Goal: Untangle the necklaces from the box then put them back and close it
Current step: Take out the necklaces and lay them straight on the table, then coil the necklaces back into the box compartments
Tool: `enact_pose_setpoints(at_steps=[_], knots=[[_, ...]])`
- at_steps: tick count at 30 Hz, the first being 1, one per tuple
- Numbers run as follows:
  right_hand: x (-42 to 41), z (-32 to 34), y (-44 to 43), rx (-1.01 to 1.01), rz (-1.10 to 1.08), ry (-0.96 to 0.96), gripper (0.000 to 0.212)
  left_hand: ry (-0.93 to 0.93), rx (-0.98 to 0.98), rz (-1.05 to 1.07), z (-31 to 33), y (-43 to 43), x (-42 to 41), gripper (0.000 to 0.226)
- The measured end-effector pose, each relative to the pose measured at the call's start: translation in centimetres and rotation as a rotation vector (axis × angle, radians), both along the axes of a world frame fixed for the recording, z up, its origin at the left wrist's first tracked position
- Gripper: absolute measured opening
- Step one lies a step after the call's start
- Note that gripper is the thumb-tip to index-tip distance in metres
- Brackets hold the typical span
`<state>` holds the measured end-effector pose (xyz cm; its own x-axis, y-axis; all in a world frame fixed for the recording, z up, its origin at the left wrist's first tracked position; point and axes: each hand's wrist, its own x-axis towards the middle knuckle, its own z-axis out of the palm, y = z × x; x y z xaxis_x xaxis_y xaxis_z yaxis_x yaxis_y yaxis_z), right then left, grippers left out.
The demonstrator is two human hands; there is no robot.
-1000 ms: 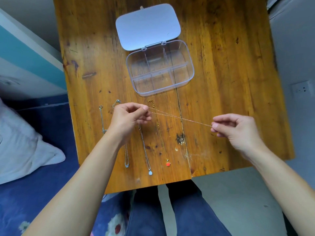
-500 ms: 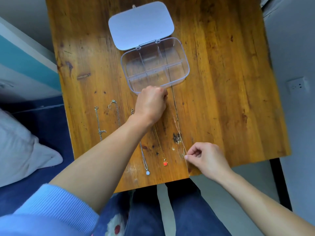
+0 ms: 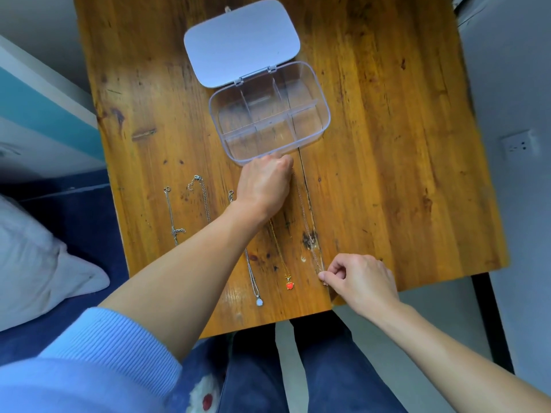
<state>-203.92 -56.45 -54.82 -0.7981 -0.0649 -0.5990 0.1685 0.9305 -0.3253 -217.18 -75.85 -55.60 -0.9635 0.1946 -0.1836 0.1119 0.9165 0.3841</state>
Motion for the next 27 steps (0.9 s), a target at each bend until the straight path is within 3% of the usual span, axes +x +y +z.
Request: enact_pose_setpoints(at_steps=[3,5,10,15,20,27], knots=[[-0.5,0.4,0.1,-0.007,-0.015,0.037,0.024,0.079,0.11,0.114,0.9,-1.5,1.2,0.02],[-1.2,0.7,-0.3,-0.039,-0.037,0.072,0.022,0.098,0.191,0.31,1.8,-3.1,1.9,0.02],[-3.3,1.0,-3.9,-0.155,-0.005,0.119,0.016,-0.01,0.286,0.699,2.4,-8.4,2.0,0.027],[-5.2,0.2,-8.6,-0.076,0.11,0.187,0.025,-0.132,0.369,0.781,2.0,-10.4,1.9,0.03],[-5.9,-0.5,-10.4,0.071,0.172,0.19,0.02,-0.278,0.761,0.878,2.2,-9.4,0.2,0.025],[-5.4,-0.7,-9.6,-0.004,0.183,0.073,0.016,-0.319,0.809,0.871,1.6,-8.6,-1.5,0.022]])
